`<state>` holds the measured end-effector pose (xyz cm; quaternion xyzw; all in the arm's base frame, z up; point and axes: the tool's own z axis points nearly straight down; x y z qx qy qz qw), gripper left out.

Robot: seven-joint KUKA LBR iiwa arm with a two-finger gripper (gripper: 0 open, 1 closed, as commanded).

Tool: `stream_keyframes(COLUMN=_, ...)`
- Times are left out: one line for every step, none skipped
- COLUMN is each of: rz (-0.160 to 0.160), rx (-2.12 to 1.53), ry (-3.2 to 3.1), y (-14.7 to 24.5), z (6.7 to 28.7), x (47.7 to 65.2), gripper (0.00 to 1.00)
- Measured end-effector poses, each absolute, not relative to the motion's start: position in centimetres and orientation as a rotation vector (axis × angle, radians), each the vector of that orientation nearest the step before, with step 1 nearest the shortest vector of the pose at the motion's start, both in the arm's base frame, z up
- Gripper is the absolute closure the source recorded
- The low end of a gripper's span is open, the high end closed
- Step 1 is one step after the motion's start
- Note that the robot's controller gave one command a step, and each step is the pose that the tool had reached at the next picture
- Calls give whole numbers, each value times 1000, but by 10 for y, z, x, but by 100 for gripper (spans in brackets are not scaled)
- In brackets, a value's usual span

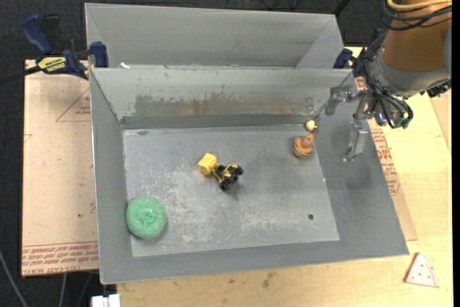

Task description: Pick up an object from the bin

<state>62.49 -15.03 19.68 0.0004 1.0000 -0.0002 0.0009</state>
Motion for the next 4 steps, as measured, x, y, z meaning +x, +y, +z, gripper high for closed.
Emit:
stream_keyframes(rz=-3, rx=-14, ry=3132, y=-134, z=145, x=639, gripper=0)
stream_keyframes(rz=2, rx=34, ry=3137, y=-116, z=87, x=651, gripper=0)
stream_keyframes(rz=-1, rx=160, ry=3130, y=-140, z=76, x=658, gripper=100)
stream_keyframes(rz=-2, rx=160, ry=3130, y=-139, z=76, x=658, gripper=100)
